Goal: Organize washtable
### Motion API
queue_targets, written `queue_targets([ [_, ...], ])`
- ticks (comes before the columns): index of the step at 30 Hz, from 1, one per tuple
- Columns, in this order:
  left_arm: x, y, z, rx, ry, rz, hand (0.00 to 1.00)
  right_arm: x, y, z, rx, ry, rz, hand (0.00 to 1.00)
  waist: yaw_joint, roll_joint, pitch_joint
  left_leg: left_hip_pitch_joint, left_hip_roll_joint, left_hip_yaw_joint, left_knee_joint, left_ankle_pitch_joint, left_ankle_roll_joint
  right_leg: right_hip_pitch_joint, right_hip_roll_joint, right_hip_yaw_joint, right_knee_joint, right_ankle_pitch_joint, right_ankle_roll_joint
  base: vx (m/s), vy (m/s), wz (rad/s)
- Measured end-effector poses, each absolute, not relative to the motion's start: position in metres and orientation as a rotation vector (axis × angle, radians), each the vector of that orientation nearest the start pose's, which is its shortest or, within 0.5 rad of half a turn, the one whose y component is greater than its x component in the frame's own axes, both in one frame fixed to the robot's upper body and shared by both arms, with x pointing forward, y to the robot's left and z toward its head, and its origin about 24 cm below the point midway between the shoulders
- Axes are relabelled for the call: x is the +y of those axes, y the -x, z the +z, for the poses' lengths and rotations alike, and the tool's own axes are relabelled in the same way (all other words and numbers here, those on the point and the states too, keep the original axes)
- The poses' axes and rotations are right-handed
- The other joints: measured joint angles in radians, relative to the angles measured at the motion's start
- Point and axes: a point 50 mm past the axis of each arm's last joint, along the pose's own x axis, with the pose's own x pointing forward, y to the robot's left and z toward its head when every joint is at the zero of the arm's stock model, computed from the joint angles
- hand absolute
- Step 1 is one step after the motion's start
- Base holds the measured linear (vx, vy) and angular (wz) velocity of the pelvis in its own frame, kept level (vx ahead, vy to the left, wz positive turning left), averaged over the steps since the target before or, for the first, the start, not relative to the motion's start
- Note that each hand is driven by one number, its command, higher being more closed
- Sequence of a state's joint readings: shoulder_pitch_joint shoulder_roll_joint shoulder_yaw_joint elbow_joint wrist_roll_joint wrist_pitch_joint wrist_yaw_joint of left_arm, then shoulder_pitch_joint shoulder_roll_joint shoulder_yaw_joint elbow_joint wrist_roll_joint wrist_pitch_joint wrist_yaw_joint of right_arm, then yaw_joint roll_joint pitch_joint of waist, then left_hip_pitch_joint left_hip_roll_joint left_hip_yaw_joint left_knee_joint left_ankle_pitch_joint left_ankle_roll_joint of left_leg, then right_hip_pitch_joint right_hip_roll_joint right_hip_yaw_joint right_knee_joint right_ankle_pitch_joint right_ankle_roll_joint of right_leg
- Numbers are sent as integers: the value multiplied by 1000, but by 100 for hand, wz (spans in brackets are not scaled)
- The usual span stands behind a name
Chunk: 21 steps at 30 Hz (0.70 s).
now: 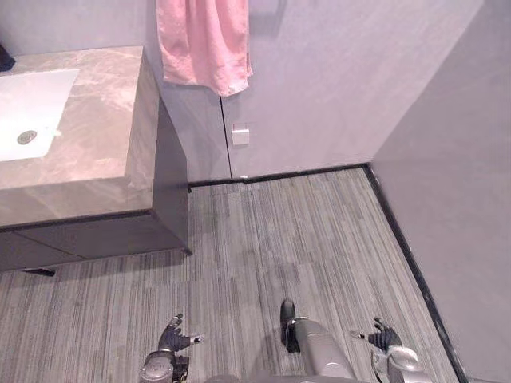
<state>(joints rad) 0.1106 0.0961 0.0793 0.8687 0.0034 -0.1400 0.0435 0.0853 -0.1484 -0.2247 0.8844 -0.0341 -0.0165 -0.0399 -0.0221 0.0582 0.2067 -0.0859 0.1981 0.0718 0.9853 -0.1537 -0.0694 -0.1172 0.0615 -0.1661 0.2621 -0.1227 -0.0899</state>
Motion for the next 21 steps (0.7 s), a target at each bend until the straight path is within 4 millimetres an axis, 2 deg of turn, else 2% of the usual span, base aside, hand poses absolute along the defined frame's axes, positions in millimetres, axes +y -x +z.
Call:
queue_targets([
  [1, 203, -130, -136, 827, -79, 176, 0, -239, -126, -135, 917, 76, -319, 0, 11, 3, -1, -34, 22, 24, 62, -8, 12, 37, 6, 8, -14, -7, -7, 422, -142, -23],
  [2, 202, -132, -134, 813, -78, 175, 0, -232, -132, -132, 884, 53, -313, 0, 29, -26, 5, -116, 38, 51, 118, -18, 26, 92, 7, 22, -47, -20, -10, 298, -109, -26],
  [4, 199, -137, -130, 786, -76, 166, 0, -229, -139, -129, 854, 42, -310, 0, 50, -38, 3, -217, 45, 79, 66, -40, 23, 149, 6, 46, -99, -22, -11, 384, -103, -35],
  [5, 197, -139, -130, 781, -68, 167, 0, -228, -143, -128, 840, 37, -313, 0, 67, -41, 5, -263, 40, 96, -41, -55, 16, 184, 5, 64, -126, -23, -9, 358, -43, -39],
  [6, 196, -141, -129, 773, -59, 167, 0, -228, -144, -127, 836, 33, -317, 0, 68, -42, 6, -277, 26, 99, -111, -55, 15, 199, 2, 70, -138, -26, -4, 371, 45, -33],
  [7, 193, -143, -129, 769, -49, 165, 0, -228, -145, -127, 833, 24, -332, 0, 69, -47, 6, -282, -20, 91, -329, -49, 8, 231, -16, 79, -157, -42, 20, 371, 70, -20],
  [8, 191, -143, -129, 768, -44, 163, 0, -229, -144, -127, 832, 24, -340, 0, 69, -47, 5, -275, -38, 91, -423, -38, 2, 242, -23, 85, -164, -49, 29, 454, 126, -24],
  [9, 188, -143, -129, 770, -38, 159, 0, -231, -144, -127, 833, 27, -346, 0, 68, -45, 4, -263, -63, 85, -549, -8, -10, 260, -31, 94, -171, -64, 45, 398, 170, -32],
  [10, 185, -142, -130, 772, -38, 150, 0, -233, -141, -127, 839, 33, -350, 0, 68, -33, -3, -252, -79, 71, -661, 69, 15, 280, -30, 111, -178, -86, 64, 496, 246, -44],
  [11, 188, -141, -131, 780, -52, 147, 0, -229, -138, -130, 856, 21, -346, 0, 69, -46, -9, -233, -102, 75, -657, 137, 71, 298, -53, 139, -172, -113, 85, 429, 231, -33],
  [12, 191, -142, -130, 779, -61, 148, 0, -226, -136, -132, 868, 13, -341, 0, 67, -66, -18, -230, -118, 83, -660, 128, 78, 293, -71, 144, -161, -121, 97, 435, 212, -20],
  [13, 192, -146, -128, 768, -66, 143, 0, -224, -132, -134, 881, 8, -341, 0, 66, -88, -26, -223, -135, 100, -657, 89, 84, 273, -97, 149, -113, -133, 117, 339, 148, -10],
  [14, 191, -147, -128, 765, -68, 139, 0, -224, -131, -135, 888, 9, -343, 0, 70, -92, -27, -208, -139, 117, -648, 67, 97, 251, -109, 160, -41, -140, 128, 486, 233, -31],
  [15, 192, -144, -129, 775, -71, 139, 0, -224, -130, -136, 893, 19, -337, 0, 74, -94, -26, -157, -150, 135, -637, 23, 107, 196, -127, 172, 155, -147, 157, 387, 209, -32],
  [16, 192, -143, -130, 778, -74, 140, 0, -223, -130, -136, 895, 18, -335, 0, 73, -96, -27, -143, -153, 139, -637, 13, 109, 183, -132, 170, 199, -144, 175, 462, 236, -28],
  [17, 195, -139, -131, 787, -82, 142, 0, -221, -128, -137, 903, 16, -329, 0, 65, -99, -27, -86, -170, 136, -642, -34, 124, 116, -154, 162, 408, -99, 270, 386, 156, -2],
  [18, 198, -139, -130, 789, -95, 139, 0, -217, -128, -138, 906, 13, -320, 0, 61, -99, -27, -42, -179, 132, -641, -66, 131, 46, -175, 155, 576, -105, 272, 387, 137, 6],
  [19, 198, -139, -130, 789, -96, 138, 0, -215, -126, -139, 912, 9, -316, 0, 59, -100, -28, -21, -181, 128, -641, -78, 132, 16, -182, 147, 629, -113, 258, 389, 99, 24],
  [20, 199, -141, -129, 784, -99, 141, 0, -211, -123, -141, 924, 4, -309, 0, 58, -100, -27, 19, -181, 121, -642, -90, 132, -41, -187, 128, 679, -133, 227, 390, 44, 36],
  [21, 202, -142, -129, 780, -104, 147, 0, -208, -119, -143, 934, -2, -305, 0, 55, -101, -28, 58, -181, 111, -661, -96, 135, -86, -185, 105, 662, -155, 196, 394, 14, 40],
])
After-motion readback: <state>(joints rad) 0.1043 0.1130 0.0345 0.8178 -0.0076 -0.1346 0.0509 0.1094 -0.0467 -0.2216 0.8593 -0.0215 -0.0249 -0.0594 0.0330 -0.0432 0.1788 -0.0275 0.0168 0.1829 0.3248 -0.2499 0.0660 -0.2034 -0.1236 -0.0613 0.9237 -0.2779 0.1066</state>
